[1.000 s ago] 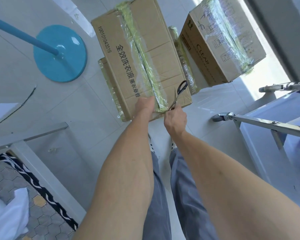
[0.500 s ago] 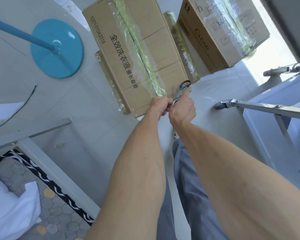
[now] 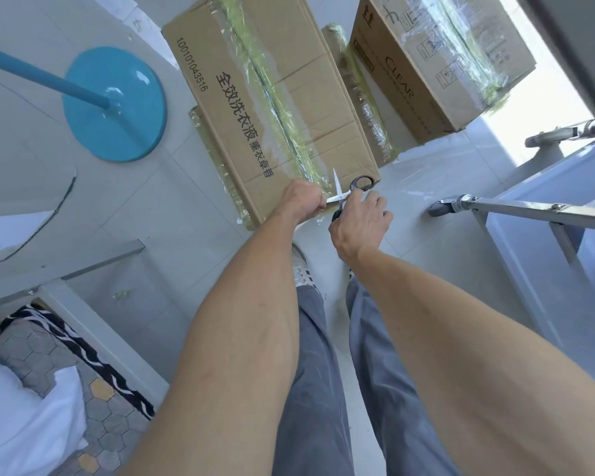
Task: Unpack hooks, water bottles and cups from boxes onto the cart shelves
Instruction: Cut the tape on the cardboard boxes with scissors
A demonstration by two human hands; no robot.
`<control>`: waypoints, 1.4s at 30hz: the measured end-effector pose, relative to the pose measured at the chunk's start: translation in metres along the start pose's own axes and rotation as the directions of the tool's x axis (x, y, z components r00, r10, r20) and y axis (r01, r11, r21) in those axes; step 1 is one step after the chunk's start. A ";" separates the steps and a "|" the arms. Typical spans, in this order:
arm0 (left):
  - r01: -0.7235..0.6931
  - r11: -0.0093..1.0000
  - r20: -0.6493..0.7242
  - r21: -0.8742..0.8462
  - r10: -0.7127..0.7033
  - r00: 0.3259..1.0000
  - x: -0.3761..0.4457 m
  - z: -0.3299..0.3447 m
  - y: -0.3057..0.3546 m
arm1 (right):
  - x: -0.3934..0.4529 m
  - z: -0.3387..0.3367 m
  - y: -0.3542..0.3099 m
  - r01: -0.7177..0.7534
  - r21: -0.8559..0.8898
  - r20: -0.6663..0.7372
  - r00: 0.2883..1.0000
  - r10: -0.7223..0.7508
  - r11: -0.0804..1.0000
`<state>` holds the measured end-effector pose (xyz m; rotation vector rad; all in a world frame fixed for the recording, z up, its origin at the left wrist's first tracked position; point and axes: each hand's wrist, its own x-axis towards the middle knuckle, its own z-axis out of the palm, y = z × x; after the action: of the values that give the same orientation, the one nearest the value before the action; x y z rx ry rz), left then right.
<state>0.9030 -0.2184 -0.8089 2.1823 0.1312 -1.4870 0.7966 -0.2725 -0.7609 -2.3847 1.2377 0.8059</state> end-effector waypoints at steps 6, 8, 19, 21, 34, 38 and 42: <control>-0.091 0.975 0.051 0.204 0.083 0.995 -0.001 -0.004 0.021 | 0.003 0.007 0.002 0.007 -0.005 -0.048 0.999 -0.007 1.000; -0.109 0.963 0.061 0.248 0.097 0.993 -0.001 -0.003 0.026 | 0.003 0.009 0.002 -0.011 -0.008 0.003 1.000 0.011 1.000; 0.041 0.912 -0.397 0.409 0.137 0.908 -0.016 -0.012 0.045 | -0.007 0.008 -0.005 -0.136 0.219 0.122 0.986 0.111 0.966; 0.084 0.889 -0.408 0.451 0.121 0.905 -0.014 -0.018 0.052 | -0.003 0.005 0.002 -0.165 0.199 0.138 0.981 0.139 0.966; -0.124 0.092 0.056 0.988 0.535 0.843 0.032 -0.034 0.081 | -0.004 0.032 -0.050 -0.638 0.474 0.292 0.764 0.575 0.607; -0.271 -0.170 0.320 0.948 0.479 0.818 0.026 -0.031 0.079 | -0.013 0.040 -0.092 -0.701 0.576 0.352 0.676 0.647 0.420; -0.296 -0.222 0.366 0.929 0.442 0.819 0.032 -0.034 0.072 | -0.016 0.045 -0.123 -0.732 0.607 0.399 0.619 0.677 0.311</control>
<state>0.9689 -0.2723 -0.8030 2.7379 -2.2495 -0.9939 0.8764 -0.1694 -0.7819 -1.0652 2.1226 0.4129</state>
